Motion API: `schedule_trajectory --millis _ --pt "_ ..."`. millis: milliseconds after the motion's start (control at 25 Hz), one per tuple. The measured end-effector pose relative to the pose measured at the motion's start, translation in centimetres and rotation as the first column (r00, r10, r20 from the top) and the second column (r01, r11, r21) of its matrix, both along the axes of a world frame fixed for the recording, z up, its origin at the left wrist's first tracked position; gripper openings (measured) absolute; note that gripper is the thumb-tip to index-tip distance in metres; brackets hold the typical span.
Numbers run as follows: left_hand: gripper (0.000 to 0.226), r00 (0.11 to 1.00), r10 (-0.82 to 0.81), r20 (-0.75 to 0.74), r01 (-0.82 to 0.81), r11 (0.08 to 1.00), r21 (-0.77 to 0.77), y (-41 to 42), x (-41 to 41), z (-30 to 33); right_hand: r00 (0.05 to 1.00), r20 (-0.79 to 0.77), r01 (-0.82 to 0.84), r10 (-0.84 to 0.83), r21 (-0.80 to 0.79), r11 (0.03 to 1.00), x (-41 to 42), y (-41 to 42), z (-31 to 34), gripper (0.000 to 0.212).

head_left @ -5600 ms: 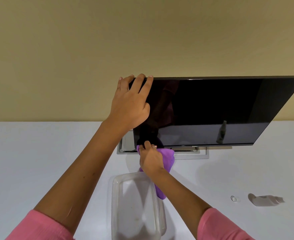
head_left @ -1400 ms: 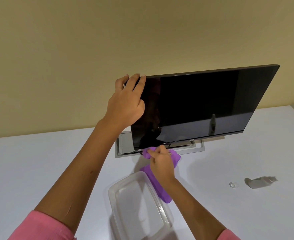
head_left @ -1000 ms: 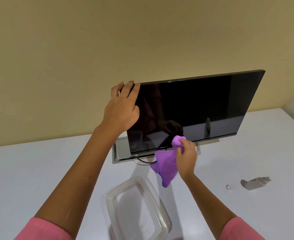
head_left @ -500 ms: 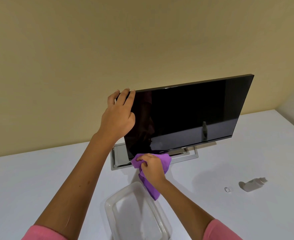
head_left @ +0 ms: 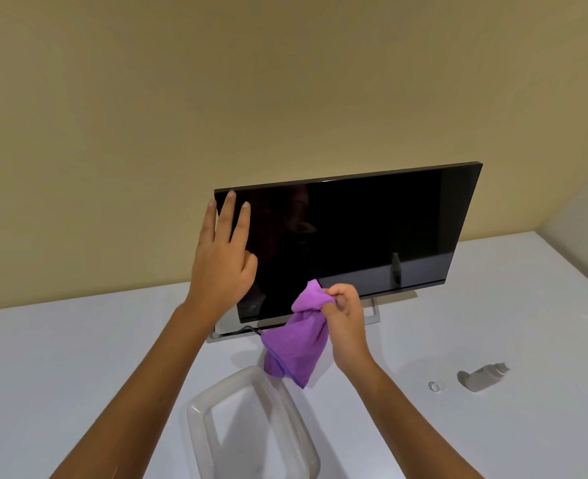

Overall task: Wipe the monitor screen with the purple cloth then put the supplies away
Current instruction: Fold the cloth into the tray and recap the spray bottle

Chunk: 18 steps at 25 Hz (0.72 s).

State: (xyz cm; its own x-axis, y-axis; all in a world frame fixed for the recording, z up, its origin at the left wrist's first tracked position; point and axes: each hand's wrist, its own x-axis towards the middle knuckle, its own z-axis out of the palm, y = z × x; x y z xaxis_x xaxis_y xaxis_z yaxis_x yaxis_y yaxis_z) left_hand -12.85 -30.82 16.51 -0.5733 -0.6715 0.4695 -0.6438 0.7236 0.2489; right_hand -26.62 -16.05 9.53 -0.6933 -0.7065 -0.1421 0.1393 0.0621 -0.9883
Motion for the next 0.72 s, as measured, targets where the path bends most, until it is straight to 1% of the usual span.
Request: schedule_trajectory --millis 40,120,160,200,240,280,320,360,400,440,480,560,640,720 --pt "0.066 0.999 0.002 -0.053 0.001 0.998 0.056 1.2 0.0 -1.0 0.997 0.077 -0.015 0.017 -0.029 0.999 -0.9 0.7 0.9 0.023" --pt "0.065 0.985 0.020 -0.169 0.022 0.971 0.239 3.7 -0.2 -3.3 0.964 0.241 -0.083 0.109 -0.117 0.990 -2.7 2.0 2.8 0.019" --pt "0.064 0.974 0.043 -0.223 0.042 0.932 0.360 4.9 -0.4 -4.5 0.930 0.321 -0.124 0.177 -0.177 0.976 -3.6 2.6 3.6 0.016" --pt "0.062 0.957 0.085 -0.279 0.072 0.858 0.508 6.1 -0.8 -5.5 0.887 0.394 -0.158 0.242 -0.235 0.959 -4.4 3.3 4.4 0.010" --pt "0.063 0.933 0.145 -0.329 0.124 0.728 0.674 7.2 -1.1 -6.3 0.845 0.449 -0.177 0.292 -0.279 0.944 -5.2 3.9 5.0 0.014" --pt "0.067 0.905 0.209 -0.371 0.209 0.541 0.815 8.4 -1.3 -6.8 0.799 0.498 -0.200 0.337 -0.309 0.930 -5.8 4.5 5.5 0.024" --pt "0.071 0.868 0.272 -0.415 0.327 0.317 0.890 9.5 -1.5 -7.3 0.749 0.545 -0.220 0.376 -0.330 0.918 -6.3 5.0 5.9 0.031" --pt "0.071 0.824 0.331 -0.459 0.454 0.098 0.885 10.5 -1.5 -7.7 0.697 0.596 -0.232 0.398 -0.338 0.912 -6.6 5.4 6.2 0.033" --pt "0.069 0.776 0.381 -0.502 0.561 -0.053 0.826 11.4 -1.6 -7.9 0.654 0.644 -0.237 0.398 -0.325 0.915 -7.0 6.0 6.4 0.033" --pt "0.069 0.745 0.407 -0.529 0.619 -0.124 0.776 12.2 -1.7 -8.1 0.625 0.683 -0.237 0.378 -0.295 0.925 -7.3 6.4 6.5 0.033" --pt "0.070 0.722 0.419 -0.551 0.650 -0.139 0.747 12.8 -1.9 -8.2 0.611 0.710 -0.238 0.350 -0.257 0.937 -7.6 6.9 6.4 0.030" --pt "0.071 0.683 0.413 -0.602 0.690 -0.095 0.718 13.6 -2.5 -8.0 0.607 0.730 -0.223 0.314 -0.223 0.949 -8.3 8.0 6.0 0.030" --pt "0.054 0.676 0.387 -0.627 0.690 -0.034 0.723 14.2 -3.5 -7.4 0.629 0.702 -0.214 0.335 -0.257 0.942 -9.2 8.9 5.7 0.037" --pt "0.036 0.704 0.374 -0.603 0.651 -0.002 0.759 15.0 -4.6 -6.6 0.666 0.652 -0.208 0.362 -0.304 0.930 -10.2 9.6 5.5 0.053"
